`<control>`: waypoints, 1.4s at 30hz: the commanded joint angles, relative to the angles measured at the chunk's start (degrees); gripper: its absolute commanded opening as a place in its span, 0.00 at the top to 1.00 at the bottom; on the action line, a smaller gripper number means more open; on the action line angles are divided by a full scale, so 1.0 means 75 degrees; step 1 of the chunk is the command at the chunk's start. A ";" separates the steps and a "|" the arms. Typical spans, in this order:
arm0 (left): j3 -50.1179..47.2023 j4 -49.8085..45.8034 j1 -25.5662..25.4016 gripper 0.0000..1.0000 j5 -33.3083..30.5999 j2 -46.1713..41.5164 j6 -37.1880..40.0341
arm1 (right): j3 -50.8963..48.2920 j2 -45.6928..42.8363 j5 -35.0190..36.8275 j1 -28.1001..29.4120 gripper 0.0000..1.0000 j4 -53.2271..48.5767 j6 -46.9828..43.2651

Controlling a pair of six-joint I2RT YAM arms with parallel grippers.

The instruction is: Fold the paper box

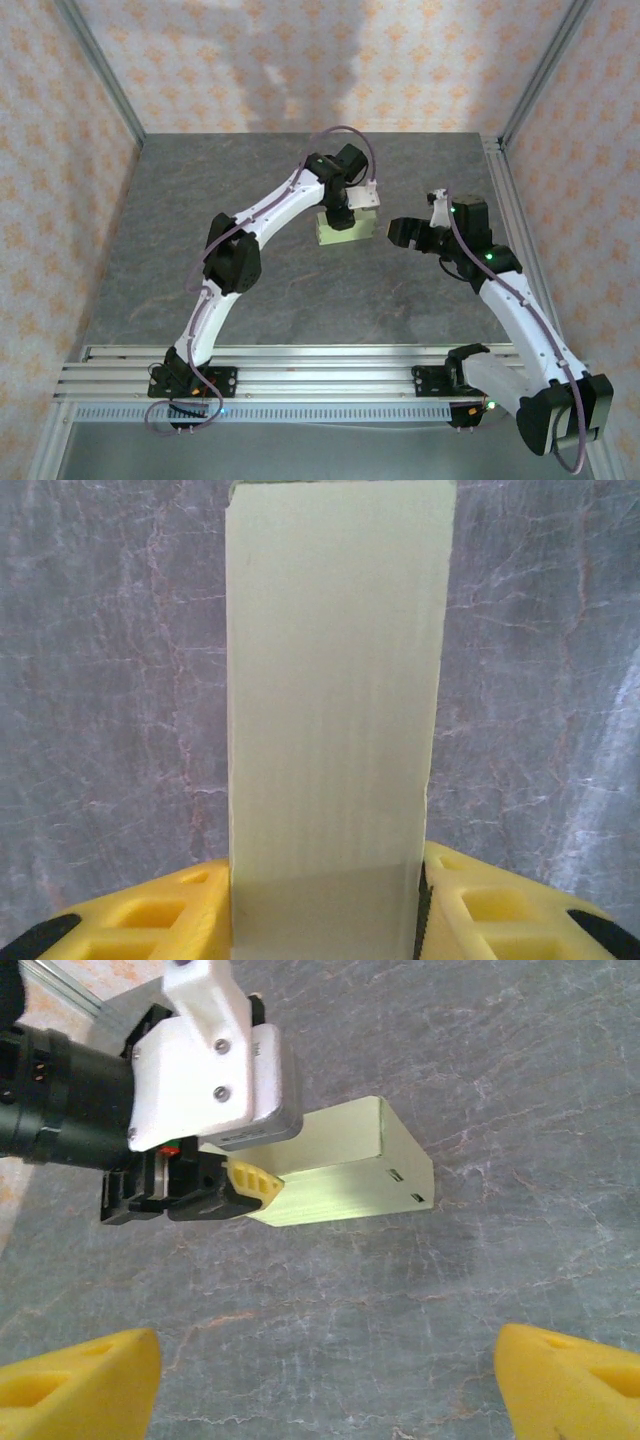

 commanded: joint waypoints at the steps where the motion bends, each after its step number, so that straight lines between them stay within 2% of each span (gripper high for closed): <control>1: -0.0830 0.1077 -0.0111 0.55 -0.1230 -0.0526 0.0465 | 0.0071 0.0024 0.0204 -0.0020 0.14 -0.0053 -0.0098; 10: -0.2763 0.3686 -0.0185 0.52 -0.2938 -0.0857 0.1260 | -0.0261 -0.0206 0.0016 -0.0029 0.14 0.0435 -0.0122; 14: -0.3066 0.4111 -0.0272 0.50 -0.3606 -0.0685 0.1422 | -0.0290 -0.0196 -0.0106 -0.0020 0.14 0.0587 -0.0092; 17: -0.2973 0.3700 -0.0309 0.47 -0.3652 -0.0523 0.1315 | -0.0287 -0.0184 -0.0020 -0.0017 0.14 0.0575 -0.0126; 20: -0.2839 0.3216 -0.0310 0.39 -0.3433 -0.0477 0.1122 | -0.0281 -0.0152 0.0039 -0.0021 0.14 0.0546 -0.0145; 25: -0.3088 0.3119 -0.0351 0.17 -0.2992 -0.0858 0.0964 | -0.0252 -0.0103 0.0050 -0.0020 0.14 0.0584 -0.0142; 28: -0.3255 0.3128 -0.0361 0.08 -0.2569 -0.1114 0.0779 | -0.0228 -0.0067 0.0063 -0.0023 0.14 0.0610 -0.0142; 37: -0.3976 0.3585 -0.0212 0.00 -0.1136 -0.2027 0.0078 | -0.0275 -0.0028 0.0157 -0.0017 0.14 0.0775 -0.0154; 42: -0.4956 0.4604 0.0283 0.00 -0.0171 -0.2928 -0.1031 | -0.0448 0.0004 0.0439 -0.0019 0.09 0.1347 -0.0212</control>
